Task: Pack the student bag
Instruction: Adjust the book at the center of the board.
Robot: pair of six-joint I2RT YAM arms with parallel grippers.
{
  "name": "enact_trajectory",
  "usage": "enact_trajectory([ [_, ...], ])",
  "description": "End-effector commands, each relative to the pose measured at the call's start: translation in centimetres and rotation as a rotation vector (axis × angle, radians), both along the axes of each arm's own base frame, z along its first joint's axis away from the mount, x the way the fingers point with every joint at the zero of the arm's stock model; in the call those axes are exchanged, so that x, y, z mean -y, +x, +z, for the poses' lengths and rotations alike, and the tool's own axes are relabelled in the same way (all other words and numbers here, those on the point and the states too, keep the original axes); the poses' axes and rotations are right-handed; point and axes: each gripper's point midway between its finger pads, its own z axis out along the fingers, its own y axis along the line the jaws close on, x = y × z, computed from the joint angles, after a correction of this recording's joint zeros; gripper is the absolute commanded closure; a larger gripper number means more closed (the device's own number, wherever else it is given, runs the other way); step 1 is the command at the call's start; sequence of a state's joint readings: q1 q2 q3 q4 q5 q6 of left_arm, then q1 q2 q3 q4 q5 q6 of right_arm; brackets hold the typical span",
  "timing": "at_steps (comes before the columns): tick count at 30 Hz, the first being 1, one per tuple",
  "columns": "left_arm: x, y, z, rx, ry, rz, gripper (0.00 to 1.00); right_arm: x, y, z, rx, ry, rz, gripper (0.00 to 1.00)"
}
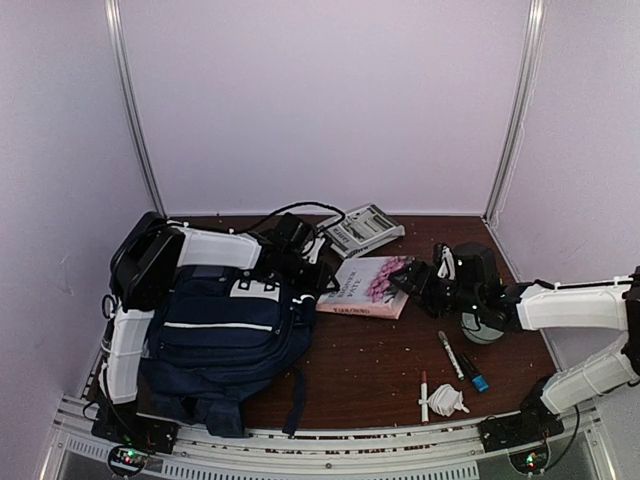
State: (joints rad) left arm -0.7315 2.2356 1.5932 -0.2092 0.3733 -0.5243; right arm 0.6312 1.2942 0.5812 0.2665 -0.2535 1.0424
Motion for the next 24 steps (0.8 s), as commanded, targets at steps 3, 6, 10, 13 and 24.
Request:
enact_trajectory([
  [3, 3.0, -6.4, -2.4, -0.114, -0.012, -0.185, 0.60, -3.1, 2.3, 7.0, 0.126, 0.127, 0.007, 0.29],
  [6, 3.0, -6.5, -2.4, -0.117, -0.015, -0.186, 0.60, -3.2, 3.1, 5.6, 0.079, 0.099, -0.021, 0.29],
  [10, 2.8, -6.6, -2.6, -0.119, -0.013, -0.185, 0.60, -3.2, 3.6, 4.0, 0.030, 0.041, -0.033, 0.29],
  [13, 2.7, -6.5, -2.8, -0.121, -0.011, -0.182, 0.59, -2.2, 3.7, 3.0, 0.008, -0.028, -0.061, 0.28],
  [24, 2.7, -5.6, -1.4, -0.063, 0.017, -0.194, 0.51, 0.9, 3.7, 3.2, 0.042, -0.270, -0.020, 0.20],
])
